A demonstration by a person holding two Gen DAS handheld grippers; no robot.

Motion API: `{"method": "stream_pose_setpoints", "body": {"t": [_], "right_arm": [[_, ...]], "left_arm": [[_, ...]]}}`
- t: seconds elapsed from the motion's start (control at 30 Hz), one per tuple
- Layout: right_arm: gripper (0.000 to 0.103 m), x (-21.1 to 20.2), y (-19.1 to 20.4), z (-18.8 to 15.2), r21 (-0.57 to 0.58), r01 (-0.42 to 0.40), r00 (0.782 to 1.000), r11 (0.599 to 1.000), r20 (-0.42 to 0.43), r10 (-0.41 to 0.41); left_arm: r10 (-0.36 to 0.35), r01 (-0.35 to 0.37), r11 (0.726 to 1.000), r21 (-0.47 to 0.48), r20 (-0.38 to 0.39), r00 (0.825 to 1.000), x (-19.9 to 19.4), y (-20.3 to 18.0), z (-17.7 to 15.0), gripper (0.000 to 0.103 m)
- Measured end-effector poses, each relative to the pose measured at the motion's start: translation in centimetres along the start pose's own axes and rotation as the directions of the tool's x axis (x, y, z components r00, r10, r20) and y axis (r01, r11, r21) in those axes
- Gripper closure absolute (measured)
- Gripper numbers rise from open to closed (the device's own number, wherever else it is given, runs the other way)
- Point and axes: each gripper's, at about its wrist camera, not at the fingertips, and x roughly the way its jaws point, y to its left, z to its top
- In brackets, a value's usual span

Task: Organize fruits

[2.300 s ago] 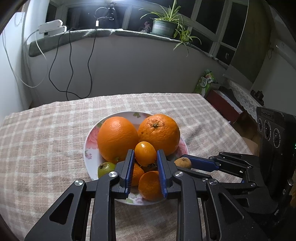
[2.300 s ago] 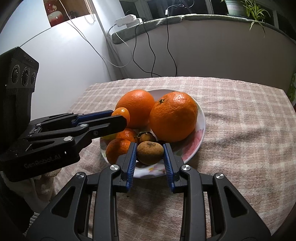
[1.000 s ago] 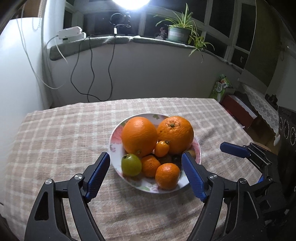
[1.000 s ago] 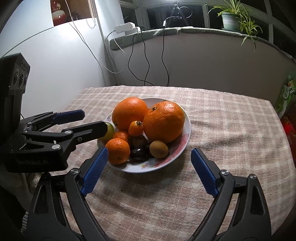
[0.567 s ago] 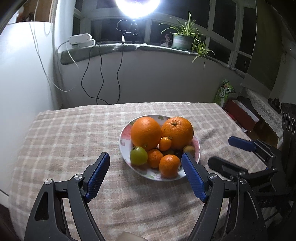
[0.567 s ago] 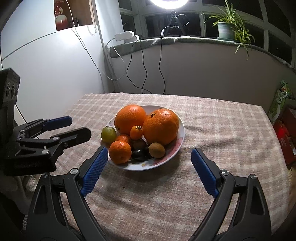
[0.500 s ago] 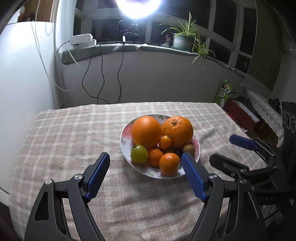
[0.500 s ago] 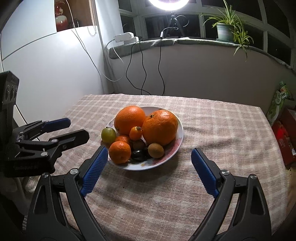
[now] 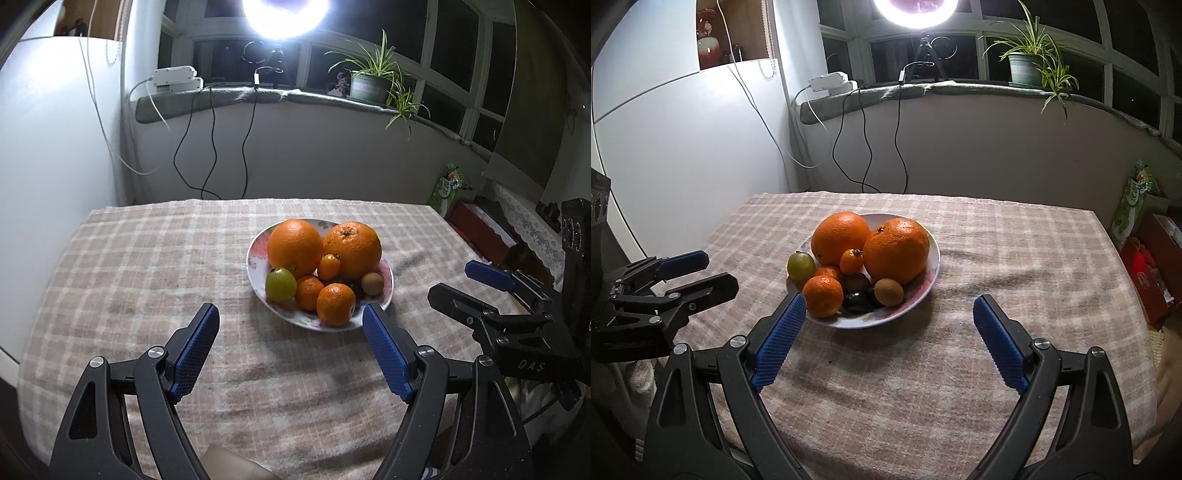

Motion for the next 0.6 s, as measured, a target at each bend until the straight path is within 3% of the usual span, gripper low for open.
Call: {"method": "stream_pose_setpoints", "body": {"t": [0.6], "right_arm": [[0.009,-0.25,0.16,-0.03,0.005,0.000,1.000,1.000,0.002,0.000]], "left_arm": [[0.000,0.000,1.000,0.008,0.022,1.000,-0.96,-0.49,-0.08,0.023]]}}
